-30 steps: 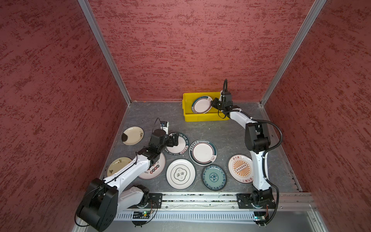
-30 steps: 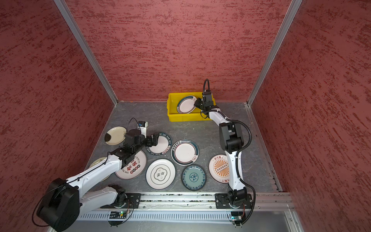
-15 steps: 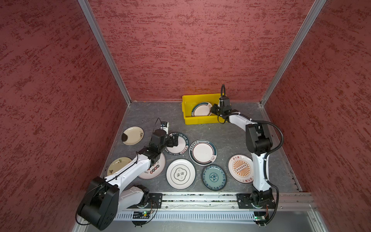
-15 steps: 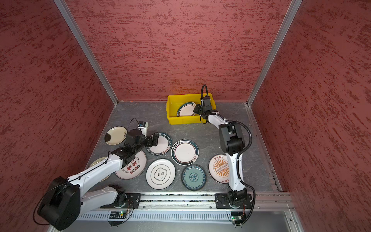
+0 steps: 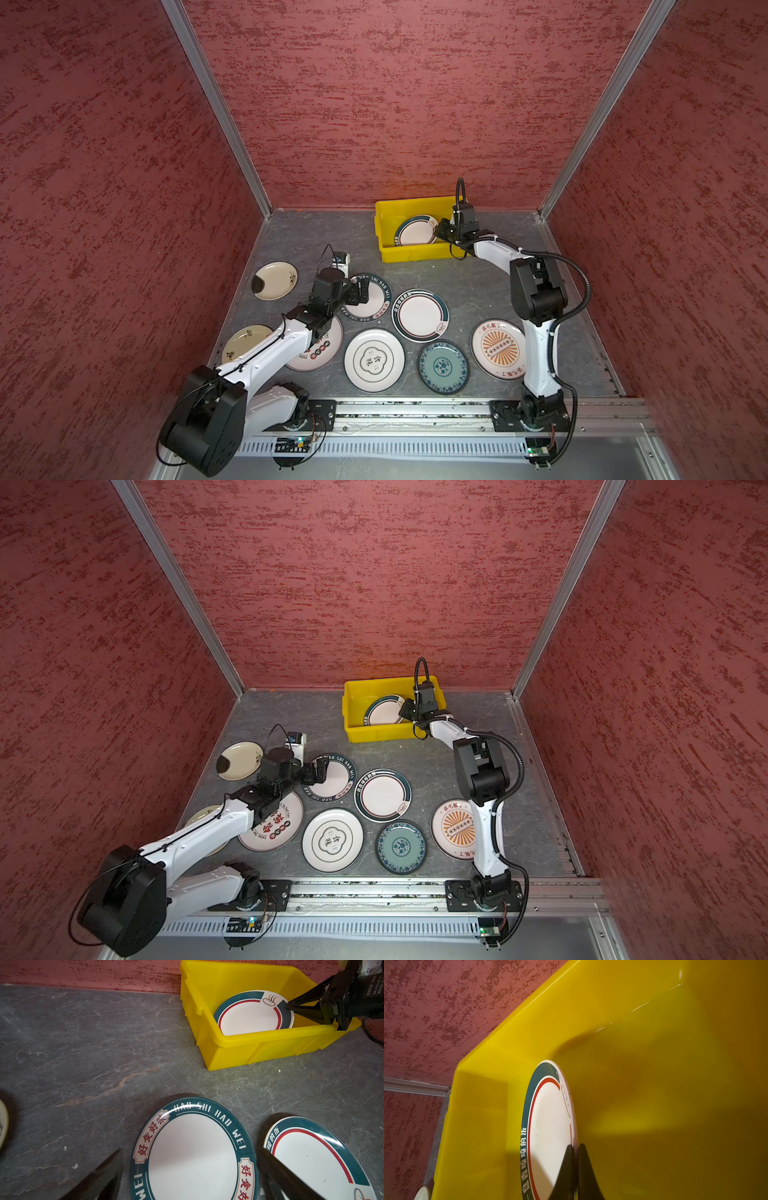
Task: Place the plates into the plastic bin on the countertop
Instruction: Place the plate in the plastic bin.
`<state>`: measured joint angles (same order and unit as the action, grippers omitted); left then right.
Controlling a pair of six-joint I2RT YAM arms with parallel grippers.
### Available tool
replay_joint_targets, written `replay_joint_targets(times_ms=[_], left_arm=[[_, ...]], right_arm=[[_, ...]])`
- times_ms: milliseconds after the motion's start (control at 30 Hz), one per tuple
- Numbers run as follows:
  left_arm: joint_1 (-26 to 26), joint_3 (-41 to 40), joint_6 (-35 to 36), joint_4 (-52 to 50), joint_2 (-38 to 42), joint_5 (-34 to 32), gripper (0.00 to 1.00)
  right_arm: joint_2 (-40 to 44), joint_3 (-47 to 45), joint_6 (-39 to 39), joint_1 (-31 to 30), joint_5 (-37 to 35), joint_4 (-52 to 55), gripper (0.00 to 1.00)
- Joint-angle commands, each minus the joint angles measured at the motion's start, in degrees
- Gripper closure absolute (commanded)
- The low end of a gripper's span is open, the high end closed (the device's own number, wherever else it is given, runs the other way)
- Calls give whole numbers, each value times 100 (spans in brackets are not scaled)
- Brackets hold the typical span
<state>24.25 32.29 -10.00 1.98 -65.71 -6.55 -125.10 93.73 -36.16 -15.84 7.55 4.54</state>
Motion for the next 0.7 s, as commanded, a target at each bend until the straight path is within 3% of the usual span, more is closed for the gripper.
replay_joint_targets(times_ms=[0,133,267,667], left_arm=[[37,91,42,-24,93,-66,0],[36,86,42,-31,111,-66,1],[35,91,33,-49,146,-74,1],[35,105,-113,-202,362,-206,1]], right_arm=[[-248,408,78,-86,128,243,100],[-405,727,218,-89,175,560,95],[-445,878,301,-88,226,709,78],[170,776,460,-86,198,786,45]])
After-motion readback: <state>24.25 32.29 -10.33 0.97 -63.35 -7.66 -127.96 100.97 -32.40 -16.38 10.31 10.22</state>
